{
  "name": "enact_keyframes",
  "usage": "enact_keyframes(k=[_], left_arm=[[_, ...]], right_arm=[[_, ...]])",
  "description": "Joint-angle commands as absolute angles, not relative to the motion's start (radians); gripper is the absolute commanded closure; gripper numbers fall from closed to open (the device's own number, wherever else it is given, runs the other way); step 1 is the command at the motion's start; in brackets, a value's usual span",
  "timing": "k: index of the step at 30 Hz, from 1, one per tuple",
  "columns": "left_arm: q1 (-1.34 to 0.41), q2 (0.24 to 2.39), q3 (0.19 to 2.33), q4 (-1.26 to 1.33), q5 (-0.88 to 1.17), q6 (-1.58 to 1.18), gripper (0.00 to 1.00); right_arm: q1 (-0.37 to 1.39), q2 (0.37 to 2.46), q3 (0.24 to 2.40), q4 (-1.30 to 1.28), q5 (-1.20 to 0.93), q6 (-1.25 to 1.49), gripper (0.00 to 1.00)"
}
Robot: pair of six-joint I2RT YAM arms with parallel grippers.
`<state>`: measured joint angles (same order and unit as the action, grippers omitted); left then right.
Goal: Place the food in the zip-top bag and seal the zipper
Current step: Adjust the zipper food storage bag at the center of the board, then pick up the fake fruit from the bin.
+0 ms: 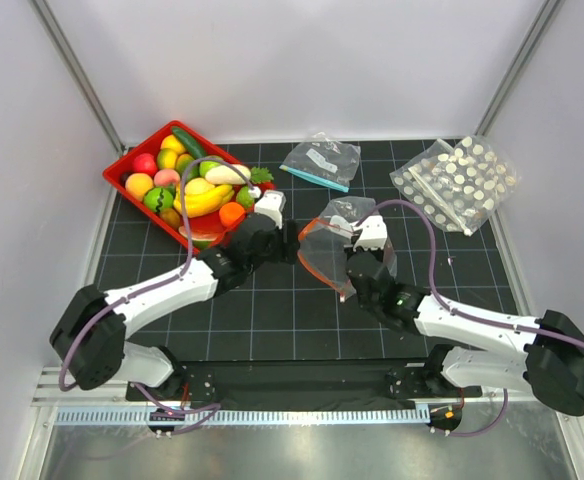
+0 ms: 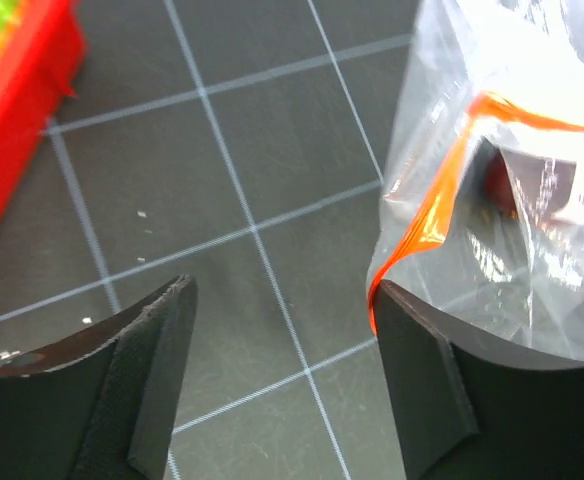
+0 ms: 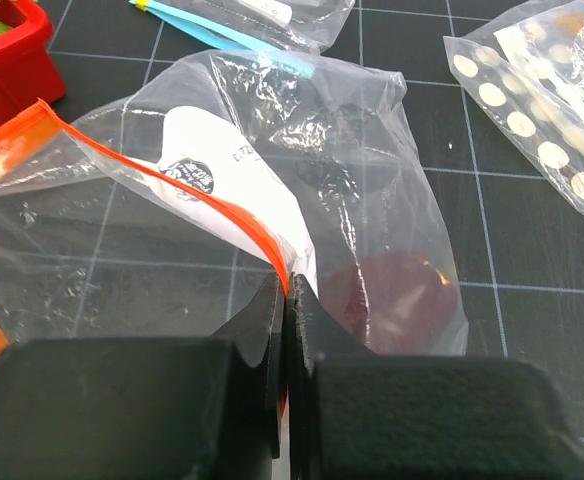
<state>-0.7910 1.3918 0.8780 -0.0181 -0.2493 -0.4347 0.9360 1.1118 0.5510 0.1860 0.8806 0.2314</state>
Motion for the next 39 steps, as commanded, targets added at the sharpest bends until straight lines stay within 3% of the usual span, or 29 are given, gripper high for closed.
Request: enact_keyframes(k=[1, 7, 11, 16, 25, 33, 39], left_arm=[[-0.778, 1.319, 0.861, 0.038, -0.370, -0.428, 0.24], [-0.678, 1.284, 0.845, -0.031, -0.457, -0.524, 0.20], [-0.621, 1.264, 0.833, -0.049, -0.514, -0.549, 0.09], [-0.513, 1.284, 0.859, -0.095, -0.473, -0.626, 0.05], [-0.370, 1.478, 1.041, -0.252, -0.453, -0.729, 0.07], [-0.258, 1.678, 1.137, -0.247, -0.205, -0.747, 0.12], [-0.256, 1.802, 1.212, -0.221, -0.127, -0.739, 0.14]], right_arm=[[0.936, 1.078, 0.538, 0.241, 0.930, 0.255, 0.99], [0.936, 1.063, 0.529, 0.239, 0.946, 0.262, 0.99], [0.936, 1.065, 0.529, 0.241, 0.950, 0.264, 0.99], [0.936, 1.068, 0.528, 0.242, 0.963, 0.259, 0.99], [0.936, 1.048, 0.519, 0.239, 0.969, 0.262, 0.99], [0.936, 1.058, 0.520, 0.238, 0.968, 0.265, 0.99], [0.937, 1.055, 0.520, 0.233, 0.969, 0.265, 0.99]])
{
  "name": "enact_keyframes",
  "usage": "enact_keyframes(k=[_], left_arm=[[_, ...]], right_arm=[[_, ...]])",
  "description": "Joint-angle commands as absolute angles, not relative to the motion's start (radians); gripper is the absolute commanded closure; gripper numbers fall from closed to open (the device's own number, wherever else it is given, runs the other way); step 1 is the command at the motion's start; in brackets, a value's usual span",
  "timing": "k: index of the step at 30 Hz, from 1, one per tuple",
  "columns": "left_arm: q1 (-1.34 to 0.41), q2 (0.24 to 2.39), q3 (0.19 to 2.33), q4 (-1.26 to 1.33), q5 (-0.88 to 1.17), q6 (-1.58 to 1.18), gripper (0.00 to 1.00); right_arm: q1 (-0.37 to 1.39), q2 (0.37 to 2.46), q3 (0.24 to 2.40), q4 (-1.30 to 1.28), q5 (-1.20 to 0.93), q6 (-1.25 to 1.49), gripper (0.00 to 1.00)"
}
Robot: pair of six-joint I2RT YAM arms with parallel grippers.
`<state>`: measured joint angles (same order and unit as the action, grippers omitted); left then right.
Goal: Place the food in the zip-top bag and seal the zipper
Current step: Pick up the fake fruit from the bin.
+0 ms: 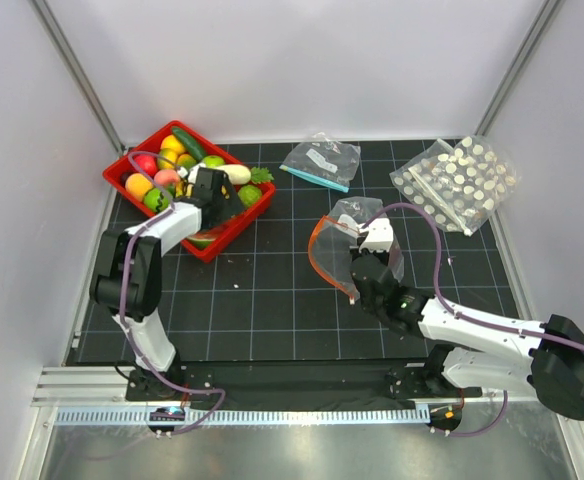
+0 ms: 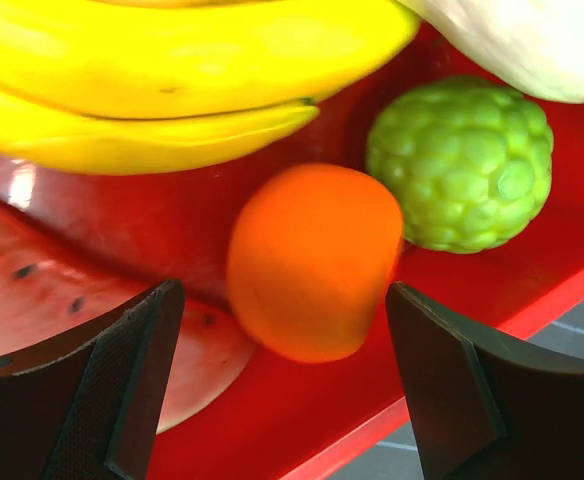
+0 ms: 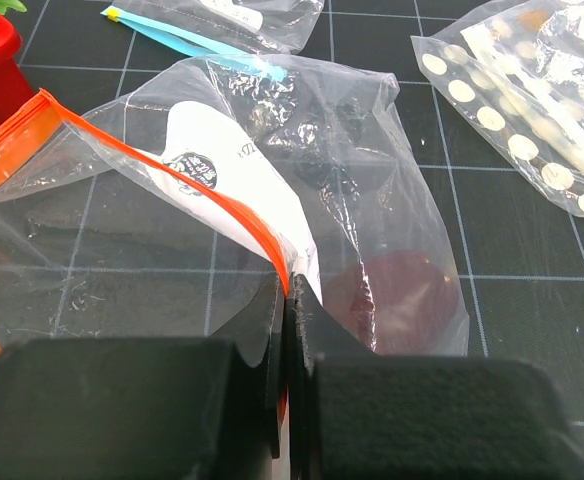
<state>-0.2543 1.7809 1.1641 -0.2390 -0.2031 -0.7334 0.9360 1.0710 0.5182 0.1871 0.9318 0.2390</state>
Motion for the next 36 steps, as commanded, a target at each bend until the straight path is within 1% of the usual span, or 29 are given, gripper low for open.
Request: enact_keyframes(k=[1, 2, 4, 6, 7, 8, 11, 13, 19, 22, 25, 26, 29, 30, 36], left_arm=[[-0.256, 1.812, 1.215, -0.213, -0.124, -0.741, 0.14], [-0.256, 1.821, 1.223, -0.201, -0.124, -0.739, 0.14], [-0.258, 1.848, 1.238, -0.201, -0.120, -0.736, 0.19], [-0.255, 1.862, 1.243, -0.201, -0.115, -0.733, 0.34], [-0.255, 1.856, 1.241, -0.201, -0.114, -0.729, 0.43], [-0.255, 1.839, 1.232, -0.189, -0.118, -0.726, 0.57], [-0.255, 1.731, 1.146, -0.126, -0.158, -0.724, 0.69], [-0.256, 1.645, 1.109, -0.123, -0.173, -0.716, 0.74], [-0.281, 1.419, 1.017, -0.101, -0.169, -0.713, 0.75], [-0.314, 1.365, 0.977, -0.072, -0.117, -0.719, 0.74], [-0.402, 1.325, 0.959, -0.058, -0.087, -0.715, 0.74], [-0.458, 1.312, 0.950, -0.051, -0.084, -0.707, 0.74], [-0.555, 1.284, 0.933, -0.015, -0.092, -0.683, 0.74], [-0.619, 1.276, 0.919, -0.006, -0.103, -0.678, 0.74], [-0.796, 1.206, 0.853, 0.113, -0.130, -0.667, 0.74]], right_arm=[[0.936, 1.055, 0.520, 0.232, 0.971, 0.264, 0.99], [0.936, 1.055, 0.519, 0.232, 0.971, 0.265, 0.99], [0.936, 1.057, 0.520, 0.233, 0.971, 0.265, 0.99], [0.936, 1.058, 0.520, 0.232, 0.970, 0.265, 0.99], [0.936, 1.058, 0.520, 0.233, 0.971, 0.265, 0.99], [0.936, 1.060, 0.522, 0.230, 0.971, 0.265, 0.99], [0.936, 1.063, 0.522, 0.230, 0.971, 0.265, 0.99], [0.936, 1.068, 0.523, 0.232, 0.968, 0.268, 0.99], [0.936, 1.075, 0.525, 0.232, 0.966, 0.270, 0.99], [0.936, 1.071, 0.525, 0.230, 0.966, 0.272, 0.99], [0.936, 1.066, 0.523, 0.233, 0.965, 0.273, 0.99], [0.936, 1.063, 0.523, 0.232, 0.968, 0.273, 0.99], [0.936, 1.054, 0.523, 0.227, 0.971, 0.275, 0.99], [0.936, 1.049, 0.522, 0.224, 0.973, 0.275, 0.99], [0.936, 1.045, 0.528, 0.207, 0.988, 0.281, 0.99]])
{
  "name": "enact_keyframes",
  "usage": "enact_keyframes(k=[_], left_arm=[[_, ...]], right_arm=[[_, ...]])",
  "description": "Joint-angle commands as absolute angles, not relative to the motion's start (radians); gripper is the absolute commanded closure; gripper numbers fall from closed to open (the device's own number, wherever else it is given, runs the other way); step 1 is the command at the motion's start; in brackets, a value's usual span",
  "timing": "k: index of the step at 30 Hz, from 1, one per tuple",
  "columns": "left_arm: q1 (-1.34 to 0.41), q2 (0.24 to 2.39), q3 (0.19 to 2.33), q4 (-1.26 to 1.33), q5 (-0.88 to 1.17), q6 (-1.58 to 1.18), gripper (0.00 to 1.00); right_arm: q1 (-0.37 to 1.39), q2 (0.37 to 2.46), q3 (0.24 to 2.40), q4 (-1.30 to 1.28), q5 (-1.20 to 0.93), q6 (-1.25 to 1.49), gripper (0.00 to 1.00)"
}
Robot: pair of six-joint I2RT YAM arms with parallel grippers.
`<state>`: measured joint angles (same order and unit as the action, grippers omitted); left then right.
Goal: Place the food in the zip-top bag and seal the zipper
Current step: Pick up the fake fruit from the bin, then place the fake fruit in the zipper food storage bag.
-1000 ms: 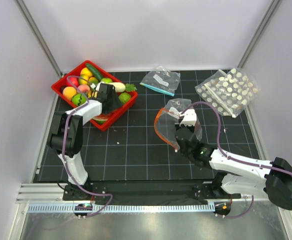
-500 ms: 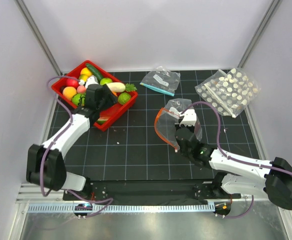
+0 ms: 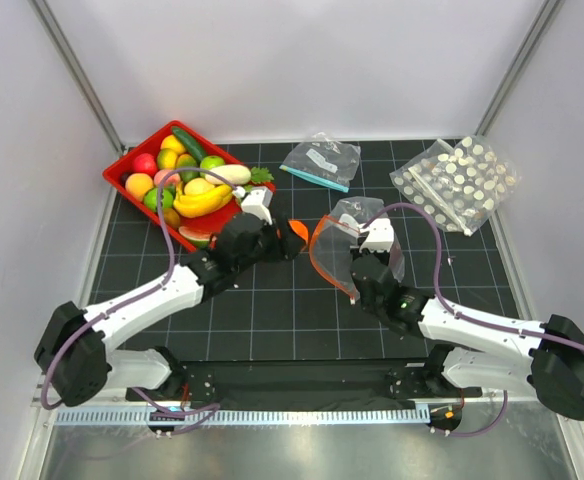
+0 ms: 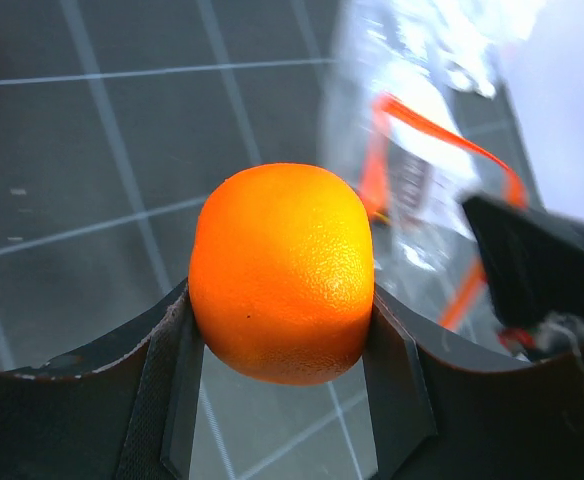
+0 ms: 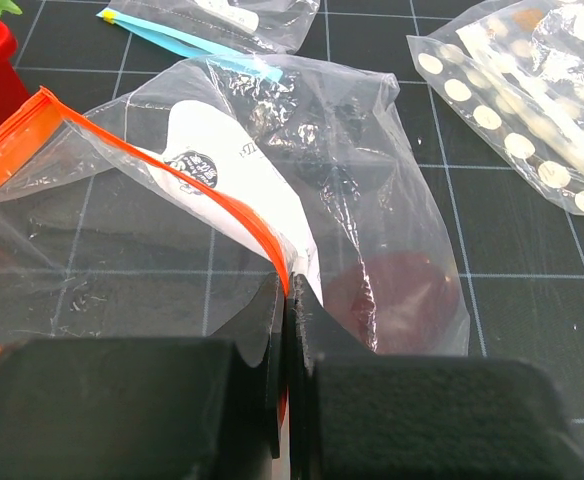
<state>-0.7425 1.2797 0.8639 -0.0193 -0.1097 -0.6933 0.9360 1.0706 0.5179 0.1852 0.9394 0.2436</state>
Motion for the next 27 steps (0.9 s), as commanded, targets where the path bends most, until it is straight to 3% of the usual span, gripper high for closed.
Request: enact_keyframes(k=[1, 9, 19, 20, 21, 23, 26, 27], left_arm=[[-0.813, 1.200, 0.848, 0.123, -0.146, -0.664, 0.74], [-0.911, 1.261, 0.865, 0.208, -0.107, -0.623, 0.74], [-0.953, 1.505, 1.038, 0.163, -0.084, -0.627, 0.73], [-0.953, 1.535, 1.052, 0.161, -0.083, -0.626, 0.69], [-0.953, 1.549, 1.067, 0.150, -0.080, -0.626, 0.54], [-0.953, 1.586, 1.127, 0.071, -0.097, -0.630, 0.32], [-0.953, 1.589, 1.126, 0.060, -0.120, -0.635, 0.15], [-0.953, 1.576, 1.120, 0.060, -0.124, -0.637, 0.04]], right_arm=[[0.936, 1.046, 0.528, 0.206, 0.988, 0.281, 0.99], [0.936, 1.022, 0.523, 0.199, 0.986, 0.290, 0.99], [0.937, 0.962, 0.503, 0.206, 0.991, 0.301, 0.99], [0.937, 0.950, 0.499, 0.207, 0.996, 0.301, 0.99], [0.936, 0.945, 0.494, 0.207, 0.997, 0.301, 0.99], [0.937, 0.933, 0.489, 0.210, 1.008, 0.299, 0.99], [0.937, 0.931, 0.488, 0.210, 1.011, 0.301, 0.99], [0.936, 0.933, 0.488, 0.209, 1.011, 0.301, 0.99]])
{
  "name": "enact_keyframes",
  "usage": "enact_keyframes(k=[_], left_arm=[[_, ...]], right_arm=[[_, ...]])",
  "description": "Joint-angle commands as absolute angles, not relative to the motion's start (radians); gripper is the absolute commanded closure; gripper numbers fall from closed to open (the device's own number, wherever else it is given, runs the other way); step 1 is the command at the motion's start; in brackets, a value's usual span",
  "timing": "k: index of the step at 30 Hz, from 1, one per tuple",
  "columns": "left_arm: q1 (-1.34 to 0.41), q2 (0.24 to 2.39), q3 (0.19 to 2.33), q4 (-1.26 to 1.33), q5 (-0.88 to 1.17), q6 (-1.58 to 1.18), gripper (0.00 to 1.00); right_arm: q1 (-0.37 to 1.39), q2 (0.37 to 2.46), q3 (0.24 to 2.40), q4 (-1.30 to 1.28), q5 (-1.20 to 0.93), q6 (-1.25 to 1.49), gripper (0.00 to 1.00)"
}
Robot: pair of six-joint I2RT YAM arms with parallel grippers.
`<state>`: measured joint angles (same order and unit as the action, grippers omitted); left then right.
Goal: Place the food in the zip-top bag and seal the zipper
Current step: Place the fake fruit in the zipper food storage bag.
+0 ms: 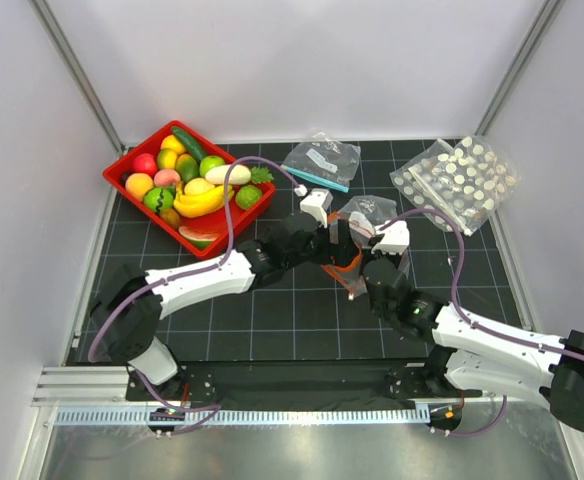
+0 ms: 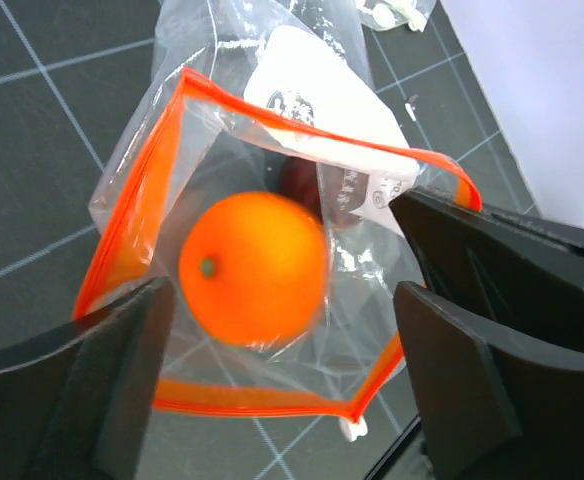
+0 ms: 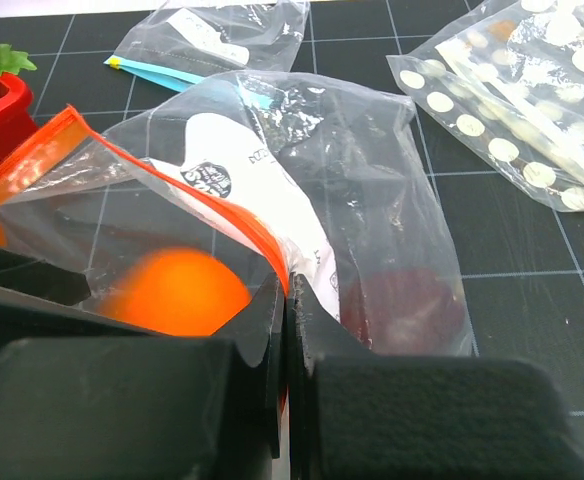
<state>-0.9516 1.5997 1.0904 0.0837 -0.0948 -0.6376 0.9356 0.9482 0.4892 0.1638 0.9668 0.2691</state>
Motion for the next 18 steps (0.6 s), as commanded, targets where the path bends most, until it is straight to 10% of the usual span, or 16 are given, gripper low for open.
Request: enact_keyframes(k=[1, 18], left_arm=[[-0.953, 1.568, 1.109, 0.060, -0.129, -0.637, 0.01], [-0.890, 1.292, 1.020, -0.106, -0.386, -0.580, 0.04]], right_arm=[[0.936, 0.933, 0.488, 0.209, 1.011, 0.301, 0.99], [0.936, 0.948, 0.486, 0.212, 1.023, 0.301, 0.99]])
